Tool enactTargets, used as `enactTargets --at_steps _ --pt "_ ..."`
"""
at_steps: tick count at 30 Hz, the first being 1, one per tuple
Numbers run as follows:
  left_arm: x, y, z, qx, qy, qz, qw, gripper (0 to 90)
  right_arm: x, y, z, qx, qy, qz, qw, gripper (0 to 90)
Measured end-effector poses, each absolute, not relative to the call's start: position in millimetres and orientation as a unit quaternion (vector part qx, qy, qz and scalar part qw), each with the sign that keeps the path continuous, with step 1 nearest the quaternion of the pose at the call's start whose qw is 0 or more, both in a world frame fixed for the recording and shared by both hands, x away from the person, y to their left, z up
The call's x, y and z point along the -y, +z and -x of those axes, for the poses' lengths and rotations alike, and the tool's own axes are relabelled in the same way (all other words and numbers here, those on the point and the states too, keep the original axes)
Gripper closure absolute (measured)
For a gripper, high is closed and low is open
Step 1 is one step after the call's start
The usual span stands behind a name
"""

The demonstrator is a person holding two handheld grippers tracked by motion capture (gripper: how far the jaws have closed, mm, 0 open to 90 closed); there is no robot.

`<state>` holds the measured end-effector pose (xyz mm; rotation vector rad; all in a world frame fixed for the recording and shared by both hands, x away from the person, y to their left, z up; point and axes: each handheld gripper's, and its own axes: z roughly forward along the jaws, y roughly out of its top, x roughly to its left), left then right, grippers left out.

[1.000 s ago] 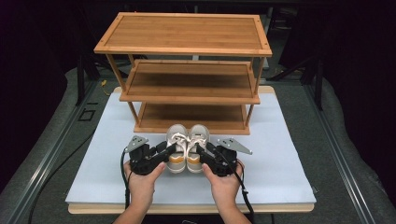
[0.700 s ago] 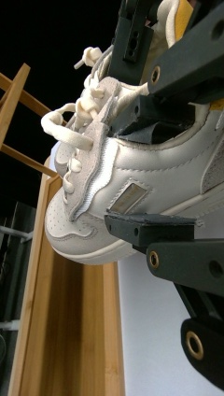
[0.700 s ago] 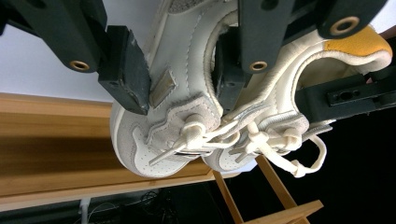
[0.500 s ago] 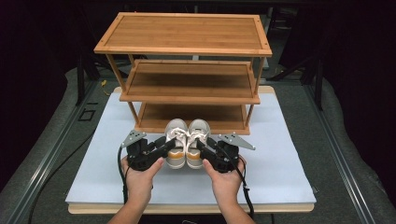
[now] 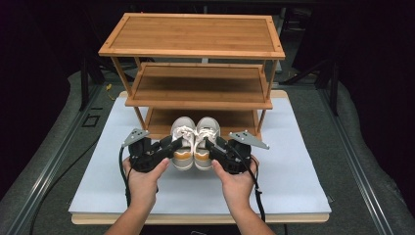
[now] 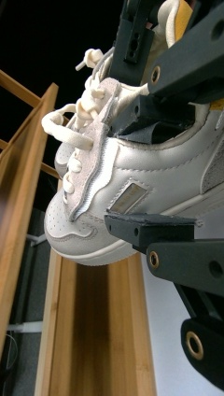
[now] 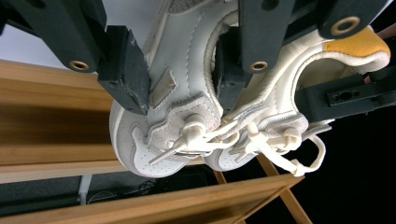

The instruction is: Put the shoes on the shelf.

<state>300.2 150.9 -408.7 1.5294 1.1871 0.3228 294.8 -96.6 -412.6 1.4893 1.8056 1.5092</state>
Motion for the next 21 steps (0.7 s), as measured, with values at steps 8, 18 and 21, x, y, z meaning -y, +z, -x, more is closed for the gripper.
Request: enactTargets --at_steps 8,18,21 --pt "-150.3 -391.9 -309.7 -0.499 0.125 -0.650 0.560 56.1 100.5 -395.4 -300.6 -0.630 0.538 -0.531 0.179 56.6" --pt "-150.5 -374.0 -316.6 -0.495 0.125 -0.646 0.567 56.1 101.4 -376.5 -308.0 -0.635 0.541 -0.518 0.188 56.6" --pt "-150.7 -371.1 -320.8 -0.496 0.122 -0.643 0.571 56.1 102.2 -372.4 -311.9 -0.636 0.543 -0.517 0.184 56.6"
